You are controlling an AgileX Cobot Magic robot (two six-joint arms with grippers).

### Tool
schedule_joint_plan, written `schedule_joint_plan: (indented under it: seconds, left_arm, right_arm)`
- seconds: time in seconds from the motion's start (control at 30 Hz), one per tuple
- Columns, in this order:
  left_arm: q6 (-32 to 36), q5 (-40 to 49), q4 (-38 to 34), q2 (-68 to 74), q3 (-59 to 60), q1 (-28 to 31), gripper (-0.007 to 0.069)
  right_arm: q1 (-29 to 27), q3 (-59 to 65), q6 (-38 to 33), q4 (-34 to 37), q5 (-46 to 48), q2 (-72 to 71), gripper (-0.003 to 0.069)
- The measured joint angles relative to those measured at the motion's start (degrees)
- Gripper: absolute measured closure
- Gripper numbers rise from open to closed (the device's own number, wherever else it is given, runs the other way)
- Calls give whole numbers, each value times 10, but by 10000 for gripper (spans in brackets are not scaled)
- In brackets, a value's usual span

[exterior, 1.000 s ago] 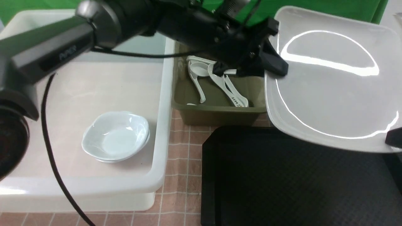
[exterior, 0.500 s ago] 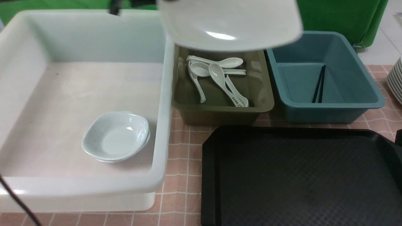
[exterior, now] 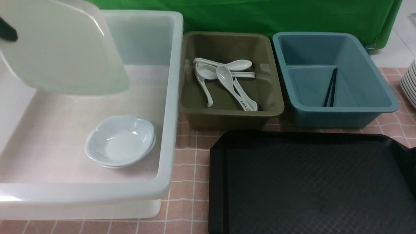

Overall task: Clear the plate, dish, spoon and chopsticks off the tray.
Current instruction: Use the left arm to put the plate into the large storage box on the left

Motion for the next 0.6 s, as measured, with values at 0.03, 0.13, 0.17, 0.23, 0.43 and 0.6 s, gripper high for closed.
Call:
schedule_joint_plan:
  seconds: [0.03, 0.13, 0.17, 0.23, 0.43, 0.6]
  left_arm:
    - [13, -5, 2, 5, 1, 0, 562]
    - [50, -40, 1, 18, 1, 0, 562]
    - [68, -61, 0, 24, 1, 0, 562]
    - [84, -77, -1, 31, 1, 0, 562]
    - [149, -112, -11, 59, 1, 0, 562]
    - [184, -88, -32, 91, 1, 0, 562]
  right_arm:
    - [7, 0, -3, 0, 0, 2, 629]
    - [21, 0, -7, 0, 0, 6, 629]
    - [26, 0, -7, 0, 0, 7, 629]
    - [30, 0, -7, 0, 1, 7, 629]
    - [41, 0, -7, 0, 7, 7, 627]
    - [46, 0, -7, 0, 9, 7, 624]
